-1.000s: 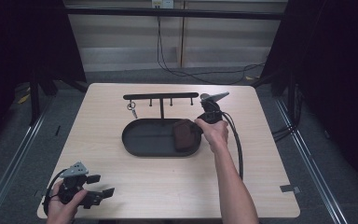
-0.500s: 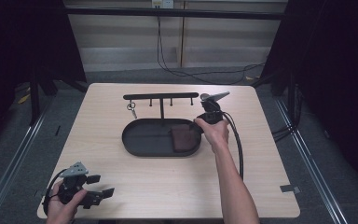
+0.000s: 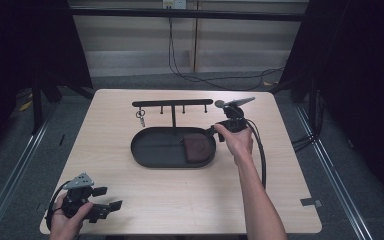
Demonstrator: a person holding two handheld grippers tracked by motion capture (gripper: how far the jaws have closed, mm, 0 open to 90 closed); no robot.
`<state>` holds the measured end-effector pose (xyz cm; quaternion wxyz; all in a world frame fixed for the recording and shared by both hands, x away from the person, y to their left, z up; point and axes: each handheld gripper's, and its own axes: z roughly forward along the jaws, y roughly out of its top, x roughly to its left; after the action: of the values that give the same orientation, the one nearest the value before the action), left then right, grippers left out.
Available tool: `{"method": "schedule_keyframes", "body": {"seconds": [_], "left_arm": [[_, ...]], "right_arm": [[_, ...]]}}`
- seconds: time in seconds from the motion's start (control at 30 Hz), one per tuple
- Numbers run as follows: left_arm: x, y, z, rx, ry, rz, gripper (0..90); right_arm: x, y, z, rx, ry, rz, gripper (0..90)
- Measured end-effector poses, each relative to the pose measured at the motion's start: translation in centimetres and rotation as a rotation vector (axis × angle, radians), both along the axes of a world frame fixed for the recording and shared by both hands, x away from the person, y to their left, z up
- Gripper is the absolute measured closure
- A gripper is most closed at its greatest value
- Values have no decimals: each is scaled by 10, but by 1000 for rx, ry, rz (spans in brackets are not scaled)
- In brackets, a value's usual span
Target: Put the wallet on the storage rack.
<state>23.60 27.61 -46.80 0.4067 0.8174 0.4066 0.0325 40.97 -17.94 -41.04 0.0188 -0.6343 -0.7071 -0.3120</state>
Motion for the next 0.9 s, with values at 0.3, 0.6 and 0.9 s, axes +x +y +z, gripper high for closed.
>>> {"method": "schedule_keyframes", "body": {"seconds": [0.3, 0.6, 0.9], "left_arm": [[0, 2, 0, -5, -6, 6, 171], [1, 2, -1, -8, 5, 20, 171], [0, 2, 1, -12, -14, 29, 170]], "right_arm": [[-17, -10, 10, 12, -57, 21, 326], [-32, -22, 9, 4, -89, 55, 301], [-59, -36, 8, -13, -135, 66, 284]]}}
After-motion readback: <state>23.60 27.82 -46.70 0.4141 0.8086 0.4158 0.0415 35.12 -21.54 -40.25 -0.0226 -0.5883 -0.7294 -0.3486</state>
